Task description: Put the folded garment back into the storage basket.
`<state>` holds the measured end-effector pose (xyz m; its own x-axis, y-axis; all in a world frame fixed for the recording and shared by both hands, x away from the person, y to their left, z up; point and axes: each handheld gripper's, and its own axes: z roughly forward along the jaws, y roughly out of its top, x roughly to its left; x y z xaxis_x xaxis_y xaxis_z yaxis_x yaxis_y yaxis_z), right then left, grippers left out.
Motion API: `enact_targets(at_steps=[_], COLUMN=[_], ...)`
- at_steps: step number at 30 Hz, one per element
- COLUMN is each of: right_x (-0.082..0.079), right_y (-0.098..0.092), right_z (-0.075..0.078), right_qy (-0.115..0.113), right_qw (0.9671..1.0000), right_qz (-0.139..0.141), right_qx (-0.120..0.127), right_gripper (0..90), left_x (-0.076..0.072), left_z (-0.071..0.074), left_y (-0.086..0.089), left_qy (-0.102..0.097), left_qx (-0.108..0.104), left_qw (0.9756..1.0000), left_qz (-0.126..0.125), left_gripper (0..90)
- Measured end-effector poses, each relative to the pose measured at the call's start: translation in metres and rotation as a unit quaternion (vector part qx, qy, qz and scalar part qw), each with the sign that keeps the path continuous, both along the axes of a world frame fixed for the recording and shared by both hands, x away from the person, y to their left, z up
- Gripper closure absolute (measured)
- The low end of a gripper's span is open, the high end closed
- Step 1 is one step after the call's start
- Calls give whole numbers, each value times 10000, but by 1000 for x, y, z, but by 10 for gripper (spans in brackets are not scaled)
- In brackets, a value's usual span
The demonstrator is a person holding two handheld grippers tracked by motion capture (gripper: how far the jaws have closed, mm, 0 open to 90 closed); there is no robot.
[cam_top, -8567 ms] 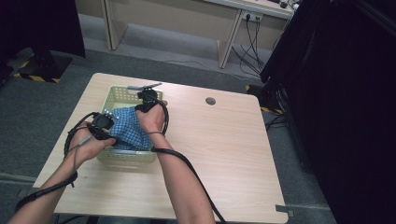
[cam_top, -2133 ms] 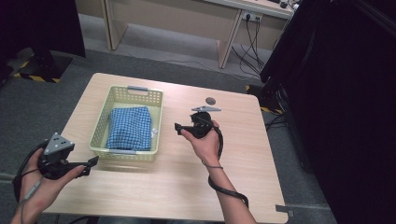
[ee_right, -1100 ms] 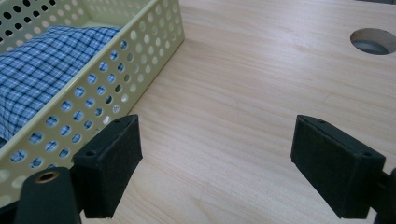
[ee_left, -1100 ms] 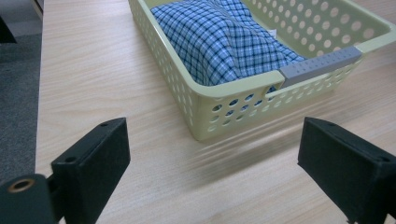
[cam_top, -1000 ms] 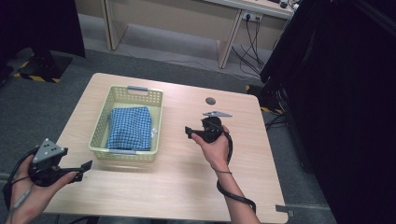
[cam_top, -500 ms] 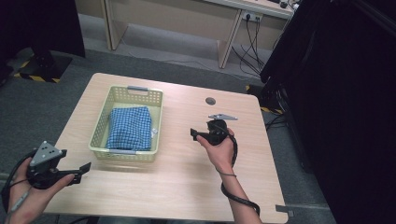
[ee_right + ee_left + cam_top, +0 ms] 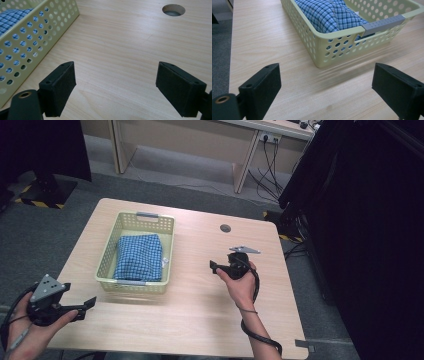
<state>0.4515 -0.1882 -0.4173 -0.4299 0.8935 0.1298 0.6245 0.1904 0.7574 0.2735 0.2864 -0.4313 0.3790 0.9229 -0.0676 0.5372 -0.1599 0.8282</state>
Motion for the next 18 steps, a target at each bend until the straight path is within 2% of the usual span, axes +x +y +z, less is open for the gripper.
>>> enact_targets(at_steps=[18], right_x=[-9], right_y=[-27], right_z=[-7], right_qy=[-61], right_qw=[9997], right_qz=[-218], right_qx=[22], right_gripper=[171], left_x=[-4], left_z=[-10], left_y=[7], left_qy=[-63], left_qx=[14], left_qw=[10000], left_qz=[-24], left_gripper=[82])
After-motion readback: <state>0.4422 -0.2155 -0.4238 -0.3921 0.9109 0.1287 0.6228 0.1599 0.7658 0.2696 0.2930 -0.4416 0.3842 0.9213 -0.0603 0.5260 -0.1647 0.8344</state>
